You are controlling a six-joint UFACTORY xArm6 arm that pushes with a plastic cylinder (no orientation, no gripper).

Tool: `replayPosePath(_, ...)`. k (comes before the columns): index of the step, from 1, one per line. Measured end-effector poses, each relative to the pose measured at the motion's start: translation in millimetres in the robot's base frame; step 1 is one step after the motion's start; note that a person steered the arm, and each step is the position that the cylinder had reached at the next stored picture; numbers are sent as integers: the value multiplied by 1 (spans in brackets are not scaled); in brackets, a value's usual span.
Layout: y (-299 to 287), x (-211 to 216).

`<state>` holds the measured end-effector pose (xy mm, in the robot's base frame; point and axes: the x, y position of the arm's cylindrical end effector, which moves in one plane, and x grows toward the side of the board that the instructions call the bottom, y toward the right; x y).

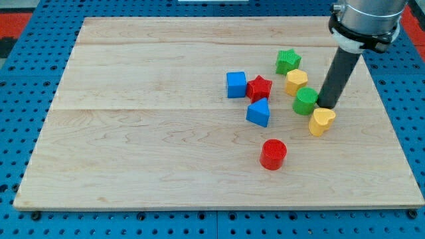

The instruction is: Adjust the yellow heart below the green circle

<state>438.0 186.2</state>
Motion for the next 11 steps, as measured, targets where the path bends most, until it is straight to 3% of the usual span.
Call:
replayPosePath(1, -14, 0)
replayPosePath(2, 17, 0)
replayPosePath(5, 36, 46)
replayPosePath(7, -11, 45)
replayPosePath(9, -21, 47)
replayPosePath(11, -12, 135)
